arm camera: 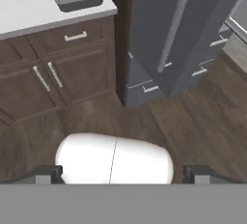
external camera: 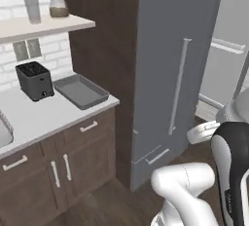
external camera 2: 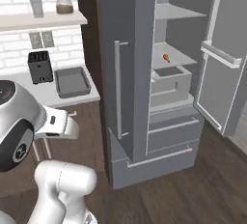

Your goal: Place one squash and one chicken drumstick in each tupperware on the nearby counter, to pack two identical lunches.

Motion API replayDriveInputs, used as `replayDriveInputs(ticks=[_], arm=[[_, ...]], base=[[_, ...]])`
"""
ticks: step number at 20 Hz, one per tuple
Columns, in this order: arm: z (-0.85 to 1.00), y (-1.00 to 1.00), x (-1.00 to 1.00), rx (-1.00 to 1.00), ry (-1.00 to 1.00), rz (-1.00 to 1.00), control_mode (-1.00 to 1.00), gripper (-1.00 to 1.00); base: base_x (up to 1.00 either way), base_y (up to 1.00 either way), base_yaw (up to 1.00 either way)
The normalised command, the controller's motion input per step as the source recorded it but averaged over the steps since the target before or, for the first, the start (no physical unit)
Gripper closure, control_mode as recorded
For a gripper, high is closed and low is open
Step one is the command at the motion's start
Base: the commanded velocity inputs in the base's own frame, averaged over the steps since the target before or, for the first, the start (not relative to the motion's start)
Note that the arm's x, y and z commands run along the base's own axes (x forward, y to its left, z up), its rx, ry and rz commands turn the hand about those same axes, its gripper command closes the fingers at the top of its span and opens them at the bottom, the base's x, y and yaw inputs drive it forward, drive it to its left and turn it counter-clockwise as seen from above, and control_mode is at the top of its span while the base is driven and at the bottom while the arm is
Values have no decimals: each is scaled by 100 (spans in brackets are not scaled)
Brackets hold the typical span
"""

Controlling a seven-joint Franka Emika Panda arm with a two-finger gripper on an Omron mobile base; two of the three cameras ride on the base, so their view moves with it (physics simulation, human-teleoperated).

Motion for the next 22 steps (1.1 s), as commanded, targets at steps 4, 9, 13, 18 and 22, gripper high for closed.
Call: replayDriveInputs(ticks=[4, 9, 13, 18, 22], arm=[[0, 0, 0, 0, 0, 0, 100, -100], [0, 0, 0, 0, 0, 0, 100, -100], [0, 0, 0, 0, 0, 0, 100, -100], [0, 0, 0, 0, 0, 0, 100, -100], [0, 0, 0, 0, 0, 0, 100, -100]], base=[[0, -95, -52], [0, -90, -58], [0, -81, -61], [0, -70, -53], [13, -24, -23]])
